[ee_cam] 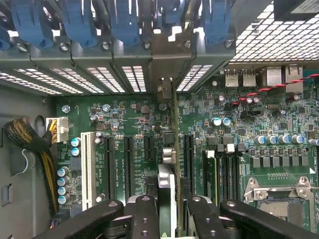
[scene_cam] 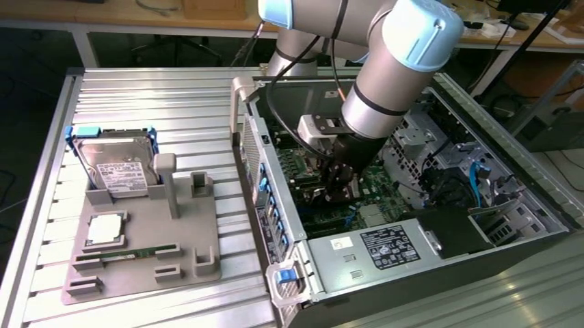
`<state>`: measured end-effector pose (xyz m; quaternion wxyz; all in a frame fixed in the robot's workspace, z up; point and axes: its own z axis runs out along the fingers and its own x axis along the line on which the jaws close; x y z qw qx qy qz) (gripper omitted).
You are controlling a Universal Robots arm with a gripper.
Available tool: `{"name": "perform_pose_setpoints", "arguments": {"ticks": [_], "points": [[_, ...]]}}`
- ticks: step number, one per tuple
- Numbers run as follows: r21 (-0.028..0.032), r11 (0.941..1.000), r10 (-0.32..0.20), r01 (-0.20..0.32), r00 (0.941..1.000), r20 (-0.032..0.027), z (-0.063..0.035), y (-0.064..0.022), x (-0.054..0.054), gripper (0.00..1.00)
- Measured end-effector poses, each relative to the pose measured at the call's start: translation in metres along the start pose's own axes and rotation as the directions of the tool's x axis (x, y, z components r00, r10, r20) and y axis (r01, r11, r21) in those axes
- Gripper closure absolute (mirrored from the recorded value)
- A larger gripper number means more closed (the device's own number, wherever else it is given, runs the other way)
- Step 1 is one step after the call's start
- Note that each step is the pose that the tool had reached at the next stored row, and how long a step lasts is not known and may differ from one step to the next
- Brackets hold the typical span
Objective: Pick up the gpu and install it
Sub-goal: 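Insert the gpu into the slot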
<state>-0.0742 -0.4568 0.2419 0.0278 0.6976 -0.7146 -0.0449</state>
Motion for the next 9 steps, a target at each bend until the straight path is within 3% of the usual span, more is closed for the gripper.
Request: {"name": "perform_pose_setpoints", "arguments": {"ticks": [2, 3, 5, 6, 9], "points": [[0.0008, 1.0, 0.0, 0.0, 1.0, 0.0033, 0.0011, 0.0, -0.0004, 0.72], [0.0004, 1.0, 0.0, 0.0, 1.0, 0.0022, 0.0009, 0.0001, -0.0003, 0.67], [0.0, 1.0, 0.0, 0.0, 1.0, 0.0, 0.0, 0.0001, 0.0, 0.67], [0.0, 1.0, 0.0, 0.0, 1.0, 0.0001, 0.0001, 0.0, 0.0, 0.6], [-0.0002, 1.0, 0.0, 0.0, 1.0, -0.0002, -0.0022, 0.0002, 0.0, 0.53]]}}
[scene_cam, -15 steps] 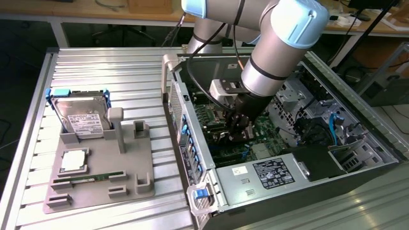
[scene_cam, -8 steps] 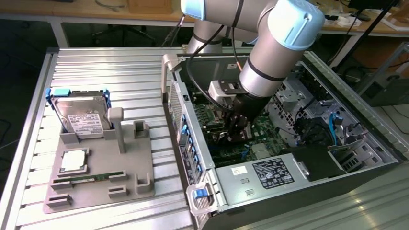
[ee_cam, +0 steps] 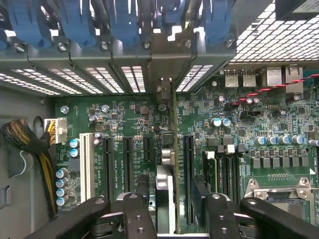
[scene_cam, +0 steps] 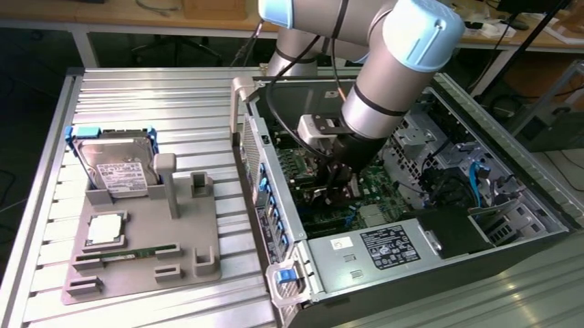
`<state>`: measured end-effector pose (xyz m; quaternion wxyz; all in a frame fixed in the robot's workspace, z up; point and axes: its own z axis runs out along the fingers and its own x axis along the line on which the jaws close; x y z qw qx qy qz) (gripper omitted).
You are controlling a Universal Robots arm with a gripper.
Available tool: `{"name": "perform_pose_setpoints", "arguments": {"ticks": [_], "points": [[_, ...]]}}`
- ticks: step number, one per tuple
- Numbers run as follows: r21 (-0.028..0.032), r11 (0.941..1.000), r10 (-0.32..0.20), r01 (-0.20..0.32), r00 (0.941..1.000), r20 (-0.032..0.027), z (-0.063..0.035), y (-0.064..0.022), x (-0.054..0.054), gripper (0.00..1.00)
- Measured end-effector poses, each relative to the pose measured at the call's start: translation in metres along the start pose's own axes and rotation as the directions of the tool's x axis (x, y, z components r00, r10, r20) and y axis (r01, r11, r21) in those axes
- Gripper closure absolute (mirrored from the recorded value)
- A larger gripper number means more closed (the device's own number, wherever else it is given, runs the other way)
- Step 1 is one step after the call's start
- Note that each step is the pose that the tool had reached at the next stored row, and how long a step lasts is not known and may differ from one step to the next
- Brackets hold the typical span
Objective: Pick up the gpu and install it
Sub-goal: 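Insert the gpu into the slot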
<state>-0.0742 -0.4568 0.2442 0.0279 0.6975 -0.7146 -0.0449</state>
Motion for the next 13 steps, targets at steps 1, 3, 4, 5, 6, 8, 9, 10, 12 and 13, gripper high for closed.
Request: {"name": "perform_pose_setpoints", "arguments": {"ticks": [1, 3, 4, 5, 6, 8, 9, 10, 12, 13], "points": [[0.0001, 1.0, 0.0, 0.0, 1.0, 0.0003, -0.0047, 0.0005, 0.0, 0.53], [0.0, 1.0, 0.0, 0.0, 1.0, 0.0002, -0.0137, 0.0014, 0.0, 0.53], [0.0, 1.0, 0.0, 0.0, 1.0, 0.0003, -0.0177, 0.0018, 0.0, 0.53], [0.0001, 1.0, 0.0, 0.0, 1.0, 0.0003, -0.0208, 0.0021, 0.0, 0.53], [0.0001, 1.0, 0.0, 0.0, 1.0, 0.0003, -0.0241, 0.0024, -0.001, 0.53], [0.0001, 1.0, 0.0, 0.0, 1.0, 0.0004, -0.031, 0.0032, -0.001, 0.53], [0.0, 1.0, 0.0, 0.0, 1.0, 0.0003, -0.0347, 0.0036, -0.001, 0.53], [0.0001, 1.0, 0.0, 0.0, 1.0, 0.0004, -0.037, 0.0038, -0.001, 0.53], [0.0001, 1.0, 0.0, 0.0, 1.0, -0.0004, -0.0388, 0.0039, -0.002, 0.53], [0.0003, 1.0, 0.001, -0.001, 1.0, -0.0067, -0.0388, 0.004, -0.002, 0.53]]}}
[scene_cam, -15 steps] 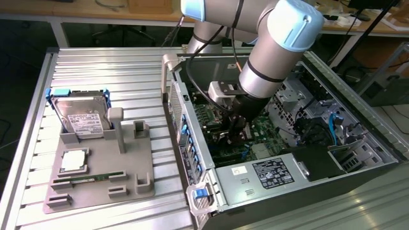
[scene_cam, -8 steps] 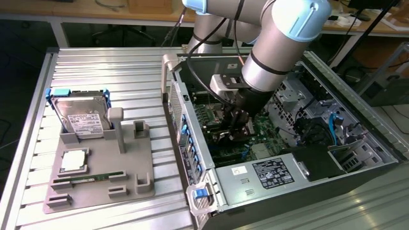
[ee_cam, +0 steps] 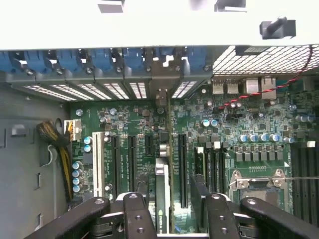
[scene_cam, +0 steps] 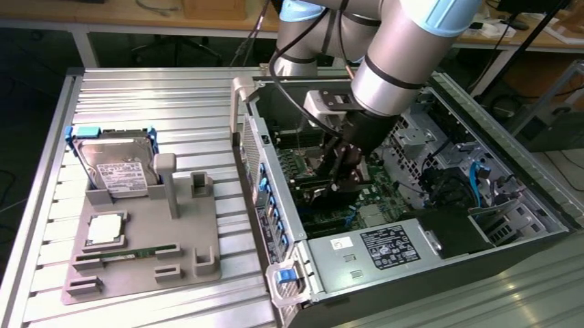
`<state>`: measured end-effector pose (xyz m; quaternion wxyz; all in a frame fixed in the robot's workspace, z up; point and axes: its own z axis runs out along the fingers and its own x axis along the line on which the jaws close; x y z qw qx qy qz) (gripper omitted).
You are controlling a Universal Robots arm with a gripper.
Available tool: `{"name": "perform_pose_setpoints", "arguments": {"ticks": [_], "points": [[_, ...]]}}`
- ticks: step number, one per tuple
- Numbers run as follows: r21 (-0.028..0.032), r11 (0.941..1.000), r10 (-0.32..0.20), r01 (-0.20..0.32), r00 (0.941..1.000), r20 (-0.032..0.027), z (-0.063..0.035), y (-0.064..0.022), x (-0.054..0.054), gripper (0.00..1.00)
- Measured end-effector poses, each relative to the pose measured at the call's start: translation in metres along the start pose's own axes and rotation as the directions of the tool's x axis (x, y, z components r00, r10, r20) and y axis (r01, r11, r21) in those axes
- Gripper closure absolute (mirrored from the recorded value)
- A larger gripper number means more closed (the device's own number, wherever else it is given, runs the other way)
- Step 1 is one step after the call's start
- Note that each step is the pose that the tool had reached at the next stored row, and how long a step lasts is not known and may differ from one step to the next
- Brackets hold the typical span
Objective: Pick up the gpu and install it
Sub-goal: 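Insert the gpu into the slot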
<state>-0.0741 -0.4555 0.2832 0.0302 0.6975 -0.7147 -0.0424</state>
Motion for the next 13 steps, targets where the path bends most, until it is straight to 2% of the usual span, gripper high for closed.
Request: {"name": "perform_pose_setpoints", "arguments": {"ticks": [1, 2, 4, 5, 6, 7, 9, 13], "points": [[0.0, 1.0, 0.0, 0.0, 1.0, -0.0018, -0.0001, 0.0, 0.0, 0.62], [0.0001, 1.0, 0.0, 0.0, 1.0, -0.0019, -0.0001, 0.0, 0.0, 0.62], [0.0001, 1.0, 0.0, 0.0, 1.0, -0.0019, -0.0001, 0.0001, 0.0, 0.74], [0.0001, 1.0, 0.0, 0.0, 1.0, -0.002, -0.0001, 0.0001, 0.0, 0.74], [0.0001, 1.0, 0.0, 0.0, 1.0, -0.0019, -0.0001, 0.0001, 0.0, 0.8], [0.0, 1.0, 0.0, 0.0, 1.0, -0.002, -0.0001, 0.0001, 0.0, 0.8], [0.0, 1.0, 0.0, 0.0, 1.0, -0.002, -0.0001, 0.0, 0.0, 0.89], [0.0, 1.0, 0.0, 0.0, 1.0, -0.002, -0.0001, 0.0001, 0.0, 0.89]]}}
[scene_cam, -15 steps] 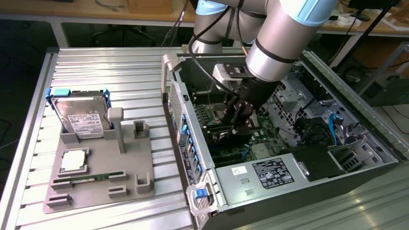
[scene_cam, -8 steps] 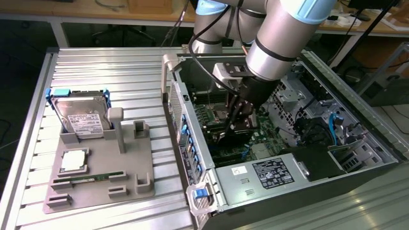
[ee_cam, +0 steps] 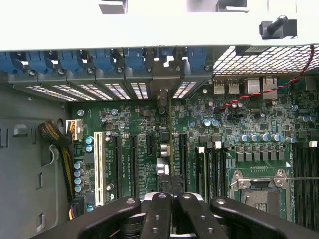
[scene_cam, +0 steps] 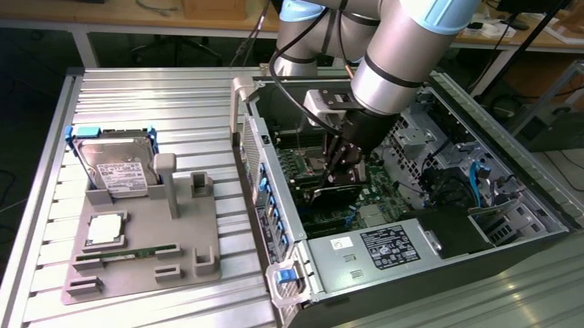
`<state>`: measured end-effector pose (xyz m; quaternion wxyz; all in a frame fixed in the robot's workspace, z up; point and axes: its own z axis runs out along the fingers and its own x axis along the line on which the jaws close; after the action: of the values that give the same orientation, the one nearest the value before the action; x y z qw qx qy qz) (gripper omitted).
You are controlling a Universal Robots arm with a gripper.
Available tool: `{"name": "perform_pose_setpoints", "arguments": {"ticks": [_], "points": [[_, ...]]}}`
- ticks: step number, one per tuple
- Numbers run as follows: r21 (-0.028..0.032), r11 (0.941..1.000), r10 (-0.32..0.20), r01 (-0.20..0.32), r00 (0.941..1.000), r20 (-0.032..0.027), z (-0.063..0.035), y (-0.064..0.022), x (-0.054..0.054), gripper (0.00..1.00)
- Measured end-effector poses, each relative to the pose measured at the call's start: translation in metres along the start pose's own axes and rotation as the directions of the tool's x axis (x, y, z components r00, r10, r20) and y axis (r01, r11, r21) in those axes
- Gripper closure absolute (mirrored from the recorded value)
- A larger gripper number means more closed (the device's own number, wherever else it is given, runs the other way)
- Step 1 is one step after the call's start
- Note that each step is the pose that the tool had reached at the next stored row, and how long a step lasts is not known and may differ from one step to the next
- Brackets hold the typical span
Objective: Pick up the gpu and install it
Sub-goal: 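Insert the gpu into the slot, then press down on the gpu until it lock into place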
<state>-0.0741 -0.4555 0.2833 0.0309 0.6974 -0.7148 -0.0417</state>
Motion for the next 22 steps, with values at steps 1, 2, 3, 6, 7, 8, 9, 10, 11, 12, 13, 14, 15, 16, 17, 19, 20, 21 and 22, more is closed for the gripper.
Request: {"name": "perform_pose_setpoints", "arguments": {"ticks": [1, 2, 3, 6, 7, 8, 9, 10, 11, 12, 13, 14, 15, 16, 17, 19, 20, 21, 22], "points": [[0.0, 1.0, 0.0, 0.0, 1.0, 0.0, 0.0, 0.0, 0.0, 0.89], [0.0, 1.0, 0.0, 0.0, 1.0, 0.0, 0.0, 0.0, 0.0, 0.89], [0.0, 1.0, 0.0, 0.0, 1.0, 0.0001, 0.0, 0.0, 0.0, 0.89], [0.0, 1.0, 0.0, 0.0, 1.0, 0.0, 0.0, 0.0, 0.0, 0.89], [0.0, 1.0, 0.0, 0.0, 1.0, 0.0, 0.0, 0.0, 0.0, 0.89], [0.0, 1.0, 0.0, 0.0, 1.0, 0.0, 0.0, 0.0, 0.0, 0.89], [0.0, 1.0, 0.0, 0.0, 1.0, 0.0001, 0.0, 0.0, 0.0, 0.89], [0.0, 1.0, 0.0, 0.0, 1.0, 0.0, 0.0, 0.0, 0.0, 0.89], [0.0, 1.0, 0.0, 0.0, 1.0, 0.0, 0.0, 0.0001, 0.0, 0.89], [0.0003, 1.0, 0.0, 0.0, 1.0, -0.0005, 0.0002, 0.0001, 0.0, 0.89], [0.002, 1.0, 0.0, 0.0, 1.0, -0.0018, 0.0009, 0.0, -0.0001, 0.89], [0.0063, 1.0, 0.0, 0.0, 1.0, -0.0033, 0.0016, 0.0, 0.0, 0.89], [0.0119, 0.9999, 0.0, 0.0, 1.0, -0.0048, 0.0018, -0.0001, 0.0, 0.89], [0.0189, 0.9998, 0.0, 0.0, 1.0, -0.0066, 0.0022, -0.0001, 0.0, 0.89], [0.0247, 0.9997, 0.0, 0.0, 1.0, -0.0085, 0.0025, -0.0002, 0.0, 0.89], [0.0306, 0.9995, 0.0, 0.0, 0.9999, -0.0123, 0.0029, -0.0003, 0.0001, 0.89], [0.0306, 0.9995, 0.0, 0.0, 0.9999, -0.0125, 0.0029, -0.0003, 0.0001, 0.89], [0.0306, 0.9995, 0.0, 0.0, 0.9999, -0.0126, 0.003, -0.0003, 0.0001, 0.89], [0.0315, 0.9995, 0.0, 0.0, 0.9999, -0.0123, 0.0065, -0.0006, 0.0001, 0.89]]}}
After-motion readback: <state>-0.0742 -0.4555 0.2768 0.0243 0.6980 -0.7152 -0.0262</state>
